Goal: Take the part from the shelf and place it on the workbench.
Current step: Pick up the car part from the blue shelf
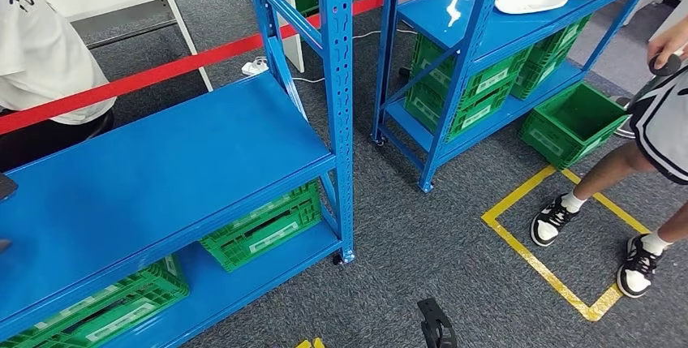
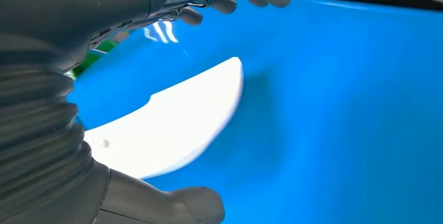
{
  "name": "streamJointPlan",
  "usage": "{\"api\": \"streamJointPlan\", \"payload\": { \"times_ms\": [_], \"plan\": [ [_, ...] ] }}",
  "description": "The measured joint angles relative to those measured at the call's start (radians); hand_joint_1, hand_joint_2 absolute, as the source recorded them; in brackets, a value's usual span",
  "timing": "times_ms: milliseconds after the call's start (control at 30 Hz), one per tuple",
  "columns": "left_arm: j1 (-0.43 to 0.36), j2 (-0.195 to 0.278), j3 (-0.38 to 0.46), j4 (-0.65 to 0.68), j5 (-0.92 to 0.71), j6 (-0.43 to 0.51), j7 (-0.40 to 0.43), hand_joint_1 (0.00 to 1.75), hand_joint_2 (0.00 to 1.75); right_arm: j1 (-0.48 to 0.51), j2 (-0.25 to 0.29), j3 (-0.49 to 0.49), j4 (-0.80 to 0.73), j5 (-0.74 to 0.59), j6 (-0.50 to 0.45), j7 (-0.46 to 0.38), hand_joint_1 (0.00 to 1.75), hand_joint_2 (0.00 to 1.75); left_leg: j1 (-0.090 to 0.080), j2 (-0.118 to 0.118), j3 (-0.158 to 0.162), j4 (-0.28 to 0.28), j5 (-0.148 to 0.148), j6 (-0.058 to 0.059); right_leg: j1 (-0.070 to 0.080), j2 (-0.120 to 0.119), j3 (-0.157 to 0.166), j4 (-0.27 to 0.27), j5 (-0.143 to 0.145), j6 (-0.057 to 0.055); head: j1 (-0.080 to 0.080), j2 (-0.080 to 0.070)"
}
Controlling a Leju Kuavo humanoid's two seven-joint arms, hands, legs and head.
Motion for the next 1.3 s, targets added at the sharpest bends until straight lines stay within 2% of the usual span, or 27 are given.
{"api": "streamJointPlan", "payload": {
  "times_ms": [367, 567, 1033, 1067, 1167, 1200, 1300],
  "plan": [
    [0.005, 0.020, -0.017, 0.010, -0.012, -0.009, 0.087, 0.00, 1.75, 0.000, 0.000, -0.001, 0.000, 0.005, 0.001, -0.003, 0.00, 0.00, 0.000, 0.000, 0.000, 0.000, 0.000, 0.000, 0.000, -0.001, 0.001, 0.000, 0.000, 0.000, 0.000, 0.000],
    [0.022, 0.039, -0.019, 0.017, -0.023, -0.026, 0.168, 0.00, 1.75, 0.000, 0.000, -0.001, 0.000, 0.013, 0.002, -0.002, 0.00, 0.00, 0.000, 0.000, 0.000, 0.000, 0.000, 0.000, 0.000, 0.000, 0.001, 0.000, 0.000, 0.000, 0.000, 0.000],
    [0.078, 0.058, -0.019, 0.027, -0.014, -0.028, 0.212, 0.00, 1.75, -0.001, 0.000, -0.001, 0.000, 0.020, 0.003, 0.001, 0.00, 0.00, 0.000, 0.000, 0.000, 0.000, 0.000, 0.000, 0.000, -0.001, 0.001, 0.000, 0.000, 0.000, 0.000, 0.000],
    [0.081, 0.058, -0.019, 0.027, -0.013, -0.027, 0.216, 0.08, 1.75, -0.001, 0.000, -0.001, 0.000, 0.021, 0.003, 0.001, 0.00, 0.00, 0.000, 0.000, 0.000, 0.000, 0.000, 0.000, 0.000, -0.001, 0.001, 0.000, 0.000, 0.000, 0.000, 0.000],
    [0.096, 0.058, -0.019, 0.028, -0.010, -0.010, 0.226, 1.39, 1.75, -0.001, 0.000, -0.002, 0.000, 0.021, 0.003, 0.002, 0.00, 0.00, 0.000, 0.000, 0.000, 0.000, 0.000, 0.000, 0.000, -0.001, 0.001, 0.000, 0.000, 0.000, 0.000, 0.000],
    [0.101, 0.058, -0.019, 0.028, -0.011, 0.002, 0.227, 1.75, 1.75, -0.001, 0.000, -0.003, 0.000, 0.021, 0.003, 0.002, 0.00, 0.00, 0.000, 0.000, 0.000, 0.000, 0.000, 0.000, 0.000, -0.001, 0.001, 0.000, 0.000, 0.000, 0.000, 0.000],
    [0.117, 0.057, -0.019, 0.028, -0.012, 0.039, 0.227, 1.75, 1.75, -0.001, 0.000, -0.007, 0.000, 0.019, 0.002, 0.002, 0.00, 0.00, 0.000, 0.000, 0.001, 0.000, 0.000, 0.000, 0.000, -0.001, 0.001, 0.000, 0.000, 0.001, 0.000, 0.000]
  ]
}}
